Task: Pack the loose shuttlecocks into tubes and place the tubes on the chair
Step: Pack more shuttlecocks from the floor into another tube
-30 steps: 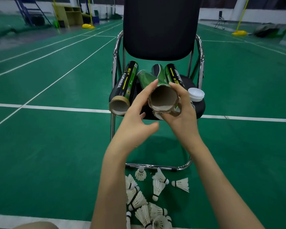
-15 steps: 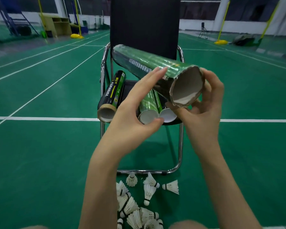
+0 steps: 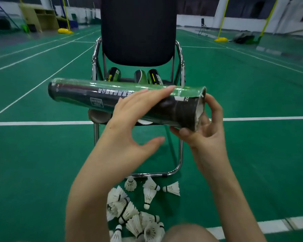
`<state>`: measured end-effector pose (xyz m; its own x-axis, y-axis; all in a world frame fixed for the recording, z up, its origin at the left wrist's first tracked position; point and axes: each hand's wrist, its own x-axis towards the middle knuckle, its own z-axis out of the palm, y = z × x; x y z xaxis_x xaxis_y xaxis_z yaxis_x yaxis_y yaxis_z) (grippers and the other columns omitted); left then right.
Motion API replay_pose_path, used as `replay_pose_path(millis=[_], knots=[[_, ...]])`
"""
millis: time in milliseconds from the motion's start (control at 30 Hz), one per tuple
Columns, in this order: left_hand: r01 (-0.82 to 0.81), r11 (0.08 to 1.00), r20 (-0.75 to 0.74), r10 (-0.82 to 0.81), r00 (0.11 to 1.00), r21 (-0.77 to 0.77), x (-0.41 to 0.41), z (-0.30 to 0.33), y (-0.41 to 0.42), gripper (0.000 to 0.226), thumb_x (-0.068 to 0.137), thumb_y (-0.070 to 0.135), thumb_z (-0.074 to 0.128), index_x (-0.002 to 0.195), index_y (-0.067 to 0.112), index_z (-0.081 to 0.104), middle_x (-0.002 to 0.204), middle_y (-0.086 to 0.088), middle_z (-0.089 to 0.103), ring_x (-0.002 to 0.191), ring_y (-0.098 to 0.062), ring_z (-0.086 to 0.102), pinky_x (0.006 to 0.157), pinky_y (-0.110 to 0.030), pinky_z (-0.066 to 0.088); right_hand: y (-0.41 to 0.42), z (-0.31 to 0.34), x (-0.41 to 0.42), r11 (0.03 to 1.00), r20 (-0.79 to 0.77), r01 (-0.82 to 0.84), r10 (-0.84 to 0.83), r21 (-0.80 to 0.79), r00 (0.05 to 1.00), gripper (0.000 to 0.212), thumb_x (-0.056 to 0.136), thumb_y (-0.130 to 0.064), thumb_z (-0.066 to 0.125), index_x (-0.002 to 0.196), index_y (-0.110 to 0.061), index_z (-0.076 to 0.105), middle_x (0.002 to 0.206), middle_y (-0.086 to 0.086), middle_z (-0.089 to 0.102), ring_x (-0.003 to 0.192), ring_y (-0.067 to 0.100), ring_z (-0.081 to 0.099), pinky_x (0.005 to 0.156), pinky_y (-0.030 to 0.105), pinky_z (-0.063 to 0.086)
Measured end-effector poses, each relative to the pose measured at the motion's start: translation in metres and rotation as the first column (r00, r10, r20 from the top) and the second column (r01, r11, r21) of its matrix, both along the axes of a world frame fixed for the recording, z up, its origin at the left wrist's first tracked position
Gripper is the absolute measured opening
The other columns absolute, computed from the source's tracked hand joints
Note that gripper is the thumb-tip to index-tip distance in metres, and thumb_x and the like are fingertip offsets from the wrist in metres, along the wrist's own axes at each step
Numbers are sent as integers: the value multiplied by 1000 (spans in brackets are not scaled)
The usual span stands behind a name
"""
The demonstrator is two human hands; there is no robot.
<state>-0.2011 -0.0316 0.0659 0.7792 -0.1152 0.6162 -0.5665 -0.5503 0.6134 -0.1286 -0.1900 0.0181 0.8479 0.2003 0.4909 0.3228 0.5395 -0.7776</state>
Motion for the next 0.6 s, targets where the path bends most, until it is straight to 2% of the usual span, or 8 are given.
replay_pose_path(millis=[33,67,200,267,333,433,500,600], knots=[[-16,1000,-6,16,1000,-11,-1,-10,0,76,70,16,71,133,46,39,130,38,39,131,3,30,108,-17,23,0,-7,0,1000,-21,-11,10,-22,1000,80,51,-23,90,120,-34,50,127,9,54,117,29,56,80,35,54],[-27,999,-17,26,1000,-28,-1,-20,-1,75,70,17,70,132,47,40,130,38,38,132,2,29,109,-18,23,-1,-16,0,999,-43,-14,12,-45,999,83,49,-20,90,119,-34,50,126,8,56,117,28,55,80,35,54],[-107,994,-28,106,994,-20,0,-59,-6,73,69,16,69,132,42,43,131,28,41,133,-7,31,110,-50,24,-4,-49,0,995,-166,-29,14,-92,986,79,49,-6,77,117,-34,49,117,-1,64,111,23,60,78,35,55],[-213,976,-6,213,977,46,2,-74,-4,74,68,20,69,134,40,40,133,22,42,135,-7,27,112,-56,15,-4,-61,0,991,-200,-62,38,-118,979,80,45,-7,80,113,-39,55,117,-2,65,108,21,62,74,32,55],[-295,949,12,296,955,114,6,-84,0,77,67,25,69,135,40,37,140,20,38,140,-7,17,114,-53,2,-4,-70,0,986,-234,-111,79,-125,969,83,36,-17,91,108,-44,60,117,-2,66,105,21,64,71,31,56],[-332,924,18,335,942,190,14,-92,5,82,66,34,68,138,41,31,146,17,31,143,-10,7,114,-48,-8,-3,-79,2,974,-268,-201,167,-108,949,76,38,-29,93,106,-45,62,112,-5,68,100,18,67,68,28,56],[-341,905,4,352,936,253,18,-98,6,85,64,43,66,139,43,27,146,16,33,143,-11,9,113,-50,-5,-2,-86,4,964,-286,-250,217,-86,933,76,39,-27,93,106,-44,61,109,-5,69,98,17,67,68,28,56],[-364,879,-9,385,923,309,23,-113,12,82,62,49,65,137,42,32,136,15,45,135,-13,29,110,-51,13,3,-99,10,960,-312,-268,230,-84,922,80,39,-11,90,107,-41,61,107,-4,70,99,17,66,69,29,56]])
